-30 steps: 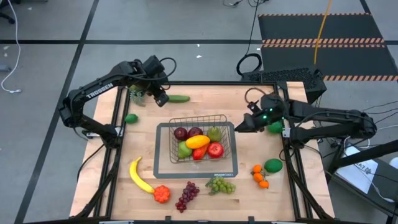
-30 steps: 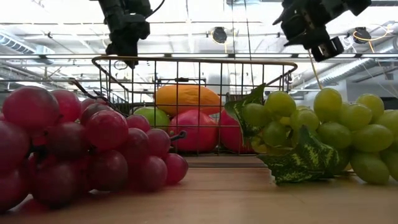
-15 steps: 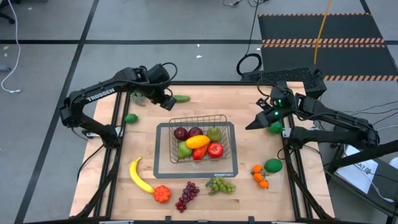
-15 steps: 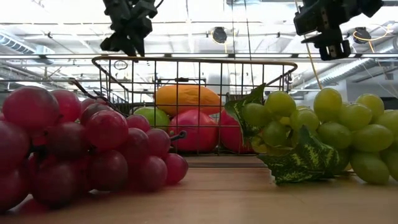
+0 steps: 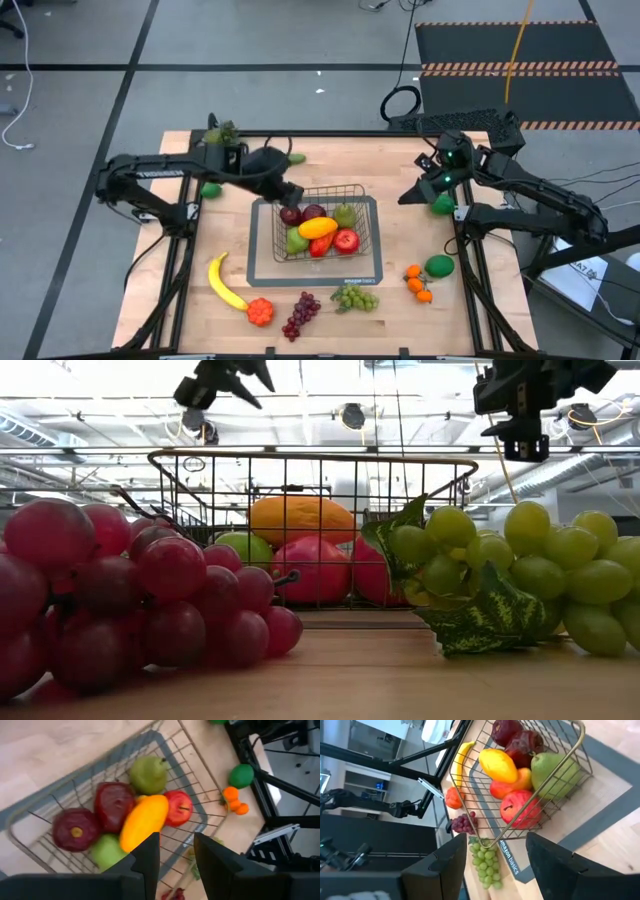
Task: Build produce basket
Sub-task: Put the orange squash into the gold wire basket
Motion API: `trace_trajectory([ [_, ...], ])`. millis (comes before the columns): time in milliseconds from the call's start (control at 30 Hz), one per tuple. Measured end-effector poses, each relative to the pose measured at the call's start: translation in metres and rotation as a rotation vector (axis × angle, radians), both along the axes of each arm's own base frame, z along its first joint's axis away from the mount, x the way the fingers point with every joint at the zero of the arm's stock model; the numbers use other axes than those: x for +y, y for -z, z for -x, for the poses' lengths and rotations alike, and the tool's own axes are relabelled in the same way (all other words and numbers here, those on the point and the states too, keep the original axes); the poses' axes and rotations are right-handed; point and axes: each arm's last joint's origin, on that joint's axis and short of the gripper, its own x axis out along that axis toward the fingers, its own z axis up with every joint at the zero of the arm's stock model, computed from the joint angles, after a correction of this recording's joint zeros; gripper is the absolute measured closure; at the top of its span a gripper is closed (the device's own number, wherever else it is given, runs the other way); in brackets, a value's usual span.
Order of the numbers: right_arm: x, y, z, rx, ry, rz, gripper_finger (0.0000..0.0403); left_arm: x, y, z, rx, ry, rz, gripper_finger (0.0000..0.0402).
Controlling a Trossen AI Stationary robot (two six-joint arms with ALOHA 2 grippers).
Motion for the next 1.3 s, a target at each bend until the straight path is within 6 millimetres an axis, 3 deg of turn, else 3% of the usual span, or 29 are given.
trace_trajectory([
  [167,-0.005,-0.002,0.0,-0.039,0.012,0.059,0.0202,-0.016,0.0,0.0,0.004,-0.03,0.004,0.0282],
  [400,-0.019,-0.01,-0.009,-0.127,0.113,0.213,0.0202,-0.017,0.0,0.0,0.004,0.008,-0.032,0.0282],
  [800,-0.034,-0.013,-0.027,-0.169,0.236,0.033,0.0202,0.026,0.002,0.005,0.021,0.098,-0.061,0.0279],
  [967,-0.036,-0.009,-0.031,-0.142,0.258,-0.022,0.0202,0.029,0.012,0.022,0.209,0.091,0.048,0.0248],
  [1100,-0.039,-0.005,-0.034,-0.122,0.265,-0.023,0.0202,0.015,0.015,0.028,0.285,0.185,0.039,0.0213],
  [1300,-0.042,0.0,-0.038,-0.092,0.279,-0.029,0.0202,-0.022,0.016,0.035,0.342,0.391,0.002,0.0185],
])
